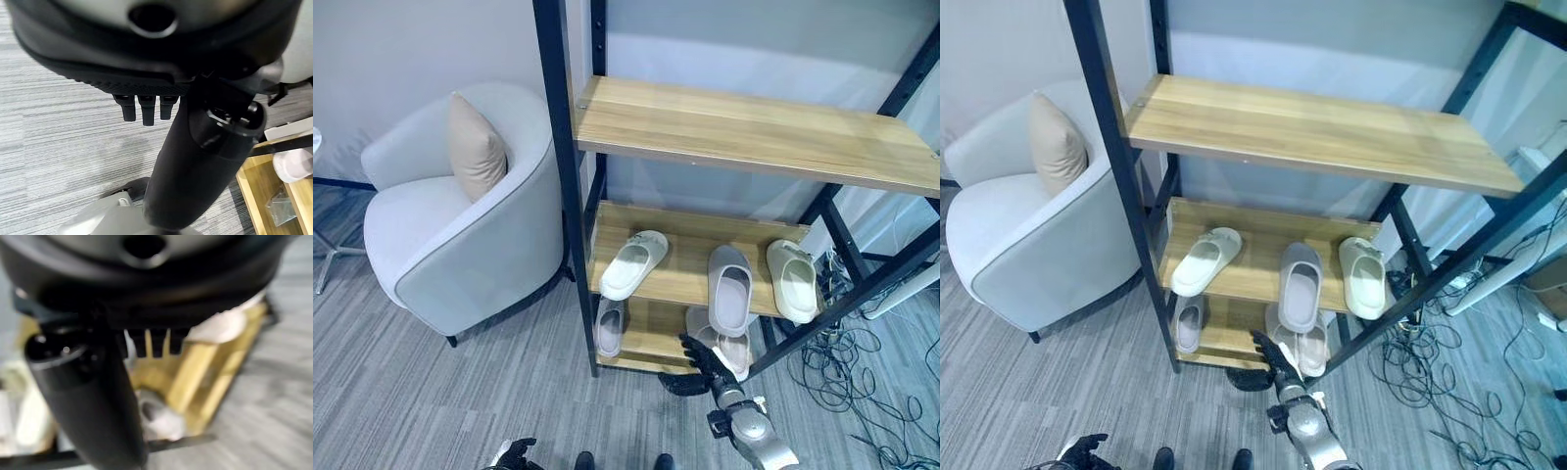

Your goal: Arrange the slippers neatly on the shoe rack.

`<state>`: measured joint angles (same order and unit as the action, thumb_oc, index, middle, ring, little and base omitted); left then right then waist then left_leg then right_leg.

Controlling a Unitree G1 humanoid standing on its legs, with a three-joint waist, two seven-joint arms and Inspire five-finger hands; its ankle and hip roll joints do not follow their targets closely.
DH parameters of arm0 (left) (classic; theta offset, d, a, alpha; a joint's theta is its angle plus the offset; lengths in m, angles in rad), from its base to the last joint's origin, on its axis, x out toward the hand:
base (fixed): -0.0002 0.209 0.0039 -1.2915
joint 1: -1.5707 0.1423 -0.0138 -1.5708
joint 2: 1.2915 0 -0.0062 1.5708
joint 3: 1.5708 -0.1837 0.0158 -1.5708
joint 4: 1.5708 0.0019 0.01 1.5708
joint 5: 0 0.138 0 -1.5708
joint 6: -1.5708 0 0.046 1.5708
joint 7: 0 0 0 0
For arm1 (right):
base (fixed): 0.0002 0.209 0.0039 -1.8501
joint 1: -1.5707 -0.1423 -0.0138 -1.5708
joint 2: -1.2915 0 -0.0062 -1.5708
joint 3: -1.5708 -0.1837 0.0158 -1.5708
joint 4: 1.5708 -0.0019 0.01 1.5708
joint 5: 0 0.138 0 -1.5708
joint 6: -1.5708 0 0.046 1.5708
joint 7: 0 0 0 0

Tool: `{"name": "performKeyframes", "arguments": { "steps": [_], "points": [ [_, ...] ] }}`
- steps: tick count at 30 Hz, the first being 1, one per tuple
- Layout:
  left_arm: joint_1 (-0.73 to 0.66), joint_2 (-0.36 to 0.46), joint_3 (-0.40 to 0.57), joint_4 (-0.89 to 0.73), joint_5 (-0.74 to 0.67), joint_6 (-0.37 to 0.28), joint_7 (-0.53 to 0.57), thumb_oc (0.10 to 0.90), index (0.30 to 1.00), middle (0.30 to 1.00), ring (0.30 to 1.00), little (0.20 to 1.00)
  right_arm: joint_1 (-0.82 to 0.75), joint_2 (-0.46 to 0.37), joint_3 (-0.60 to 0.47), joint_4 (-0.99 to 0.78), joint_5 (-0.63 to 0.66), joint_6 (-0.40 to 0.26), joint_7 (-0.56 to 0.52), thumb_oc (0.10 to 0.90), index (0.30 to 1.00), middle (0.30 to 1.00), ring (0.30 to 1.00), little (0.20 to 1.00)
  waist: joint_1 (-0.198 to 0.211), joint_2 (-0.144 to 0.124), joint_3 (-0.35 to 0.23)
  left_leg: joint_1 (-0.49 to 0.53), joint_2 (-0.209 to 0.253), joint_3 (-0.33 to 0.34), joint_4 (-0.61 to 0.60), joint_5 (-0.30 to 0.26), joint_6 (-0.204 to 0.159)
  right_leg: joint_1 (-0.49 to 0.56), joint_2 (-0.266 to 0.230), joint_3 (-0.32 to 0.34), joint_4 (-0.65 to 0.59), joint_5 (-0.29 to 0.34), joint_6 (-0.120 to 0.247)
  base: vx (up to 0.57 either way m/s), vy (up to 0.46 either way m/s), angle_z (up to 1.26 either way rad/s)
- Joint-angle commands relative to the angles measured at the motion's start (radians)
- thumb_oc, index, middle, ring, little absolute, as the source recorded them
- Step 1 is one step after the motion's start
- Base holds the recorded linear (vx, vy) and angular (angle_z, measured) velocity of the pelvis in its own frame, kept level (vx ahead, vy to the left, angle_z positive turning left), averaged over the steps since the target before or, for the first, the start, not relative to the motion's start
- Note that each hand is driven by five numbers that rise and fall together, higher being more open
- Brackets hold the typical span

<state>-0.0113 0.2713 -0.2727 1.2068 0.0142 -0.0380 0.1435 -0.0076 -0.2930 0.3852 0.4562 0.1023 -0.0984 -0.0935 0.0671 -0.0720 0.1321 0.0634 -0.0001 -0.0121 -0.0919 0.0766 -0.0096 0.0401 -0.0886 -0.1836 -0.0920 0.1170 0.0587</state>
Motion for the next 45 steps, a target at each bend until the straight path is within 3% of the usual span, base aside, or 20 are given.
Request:
{"name": "performKeyframes", "arguments": {
  "steps": [1,19,25,34,45],
  "points": [
    [-0.074,-0.073,-0.040,0.039,0.032,-0.033,0.013,0.800,0.900,0.900,0.900,0.900,-0.049,-0.090,-0.025,-0.185,0.031,-0.092,-0.006,0.800,0.900,0.900,0.900,0.900,-0.003,0.061,-0.003,0.000,-0.005,-0.005,0.005,-0.084,-0.009,0.019,0.012,0.010,0.072,-0.134,0.059,0.05,0.002,0.01],
    [-0.021,-0.102,-0.045,0.029,0.060,-0.025,0.019,0.800,0.900,0.900,0.900,0.900,-0.035,-0.148,-0.146,-0.509,-0.031,-0.135,-0.094,0.800,0.900,0.900,0.900,0.900,-0.013,0.074,-0.024,0.023,0.008,0.000,0.005,-0.102,-0.015,0.052,0.023,0.014,0.035,-0.137,0.055,0.02,-0.003,0.00],
    [-0.005,-0.108,-0.052,0.012,0.080,-0.026,0.019,0.800,0.900,0.900,0.900,0.900,-0.086,-0.221,-0.187,-0.586,-0.226,-0.143,-0.186,0.800,0.900,0.900,0.900,0.900,-0.016,0.083,-0.024,0.019,0.010,0.004,0.005,-0.104,-0.015,0.050,0.026,0.022,0.016,-0.127,0.058,0.01,-0.009,-0.03],
    [0.004,-0.117,-0.071,-0.007,0.104,-0.033,0.023,0.800,0.900,0.900,0.900,0.900,-0.175,-0.355,-0.187,-0.632,-0.474,-0.099,-0.273,0.800,0.900,0.900,0.900,0.900,-0.021,0.092,-0.021,0.004,0.018,0.026,0.005,-0.106,-0.018,0.026,0.030,0.048,0.005,-0.122,0.063,0.01,-0.005,-0.10],
    [0.015,-0.114,-0.086,-0.023,0.101,-0.035,0.011,0.800,0.900,0.900,0.900,0.900,-0.225,-0.487,-0.232,-0.589,-0.574,-0.037,-0.312,0.800,0.900,0.900,0.900,0.900,-0.026,0.099,0.005,-0.036,0.018,0.025,0.005,-0.095,-0.022,-0.017,0.029,0.049,0.005,-0.114,0.066,0.01,-0.005,-0.03]
  ]
}}
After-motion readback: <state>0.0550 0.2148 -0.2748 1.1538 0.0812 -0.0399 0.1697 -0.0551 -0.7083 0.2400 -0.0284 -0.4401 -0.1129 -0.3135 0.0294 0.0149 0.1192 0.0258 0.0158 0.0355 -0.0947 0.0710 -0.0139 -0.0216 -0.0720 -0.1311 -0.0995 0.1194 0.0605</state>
